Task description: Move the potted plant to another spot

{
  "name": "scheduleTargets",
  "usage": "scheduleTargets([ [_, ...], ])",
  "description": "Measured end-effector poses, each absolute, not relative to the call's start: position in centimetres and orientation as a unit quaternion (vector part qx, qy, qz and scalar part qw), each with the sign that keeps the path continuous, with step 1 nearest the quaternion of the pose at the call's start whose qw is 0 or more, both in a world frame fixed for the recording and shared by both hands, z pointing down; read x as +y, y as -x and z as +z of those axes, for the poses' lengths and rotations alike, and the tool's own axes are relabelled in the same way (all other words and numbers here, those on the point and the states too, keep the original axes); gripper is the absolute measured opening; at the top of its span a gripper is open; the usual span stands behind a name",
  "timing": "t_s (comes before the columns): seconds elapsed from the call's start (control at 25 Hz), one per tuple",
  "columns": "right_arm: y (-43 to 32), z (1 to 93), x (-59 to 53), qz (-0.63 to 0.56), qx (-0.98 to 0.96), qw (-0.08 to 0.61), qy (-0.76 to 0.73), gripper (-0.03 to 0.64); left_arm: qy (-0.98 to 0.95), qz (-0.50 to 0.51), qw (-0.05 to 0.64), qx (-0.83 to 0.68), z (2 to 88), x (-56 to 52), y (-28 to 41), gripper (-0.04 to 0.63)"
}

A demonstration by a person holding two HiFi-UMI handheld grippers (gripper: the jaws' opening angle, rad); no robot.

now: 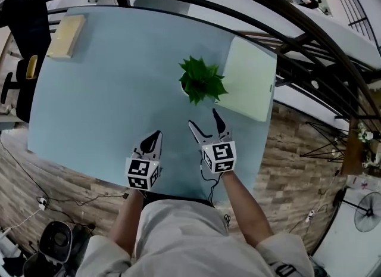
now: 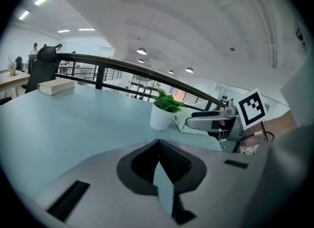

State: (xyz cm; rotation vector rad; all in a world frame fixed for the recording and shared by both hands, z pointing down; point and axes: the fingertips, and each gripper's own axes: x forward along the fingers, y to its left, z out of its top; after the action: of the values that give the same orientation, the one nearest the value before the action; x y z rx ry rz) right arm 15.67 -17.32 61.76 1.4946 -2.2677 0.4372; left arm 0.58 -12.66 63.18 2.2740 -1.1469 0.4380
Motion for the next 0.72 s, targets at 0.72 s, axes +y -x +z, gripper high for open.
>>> scheduleTargets([
  [0.72,-14.3,65.5,-24.3,0.177,-0.763,0.174,-0.597,0.471,-0.844,0.18,0.292,-0.412,66.1,-16.5,2.1,0.011],
])
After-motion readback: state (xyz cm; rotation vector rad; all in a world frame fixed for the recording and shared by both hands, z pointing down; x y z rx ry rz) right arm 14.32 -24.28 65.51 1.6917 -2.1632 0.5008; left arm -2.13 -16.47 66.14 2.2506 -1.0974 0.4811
